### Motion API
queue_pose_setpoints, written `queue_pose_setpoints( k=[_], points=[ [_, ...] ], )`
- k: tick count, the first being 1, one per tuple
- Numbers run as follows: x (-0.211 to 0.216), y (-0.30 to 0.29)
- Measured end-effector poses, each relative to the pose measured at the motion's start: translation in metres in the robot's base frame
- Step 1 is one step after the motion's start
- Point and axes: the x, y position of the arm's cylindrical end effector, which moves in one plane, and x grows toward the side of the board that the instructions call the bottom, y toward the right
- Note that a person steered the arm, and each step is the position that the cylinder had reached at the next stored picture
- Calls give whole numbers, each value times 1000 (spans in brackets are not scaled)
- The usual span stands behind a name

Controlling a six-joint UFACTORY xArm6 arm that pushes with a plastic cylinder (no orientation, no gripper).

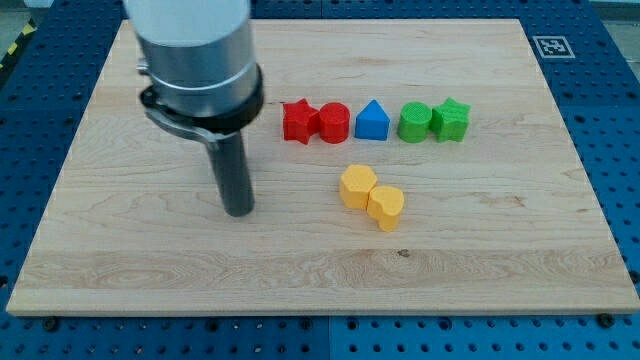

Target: Place the blue cube left the red star

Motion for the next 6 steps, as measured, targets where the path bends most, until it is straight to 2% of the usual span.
queue_pose_setpoints(
  k=[2, 4, 6],
  points=[
    [-59, -15],
    [-48, -15],
    [-92, -15]
  ],
)
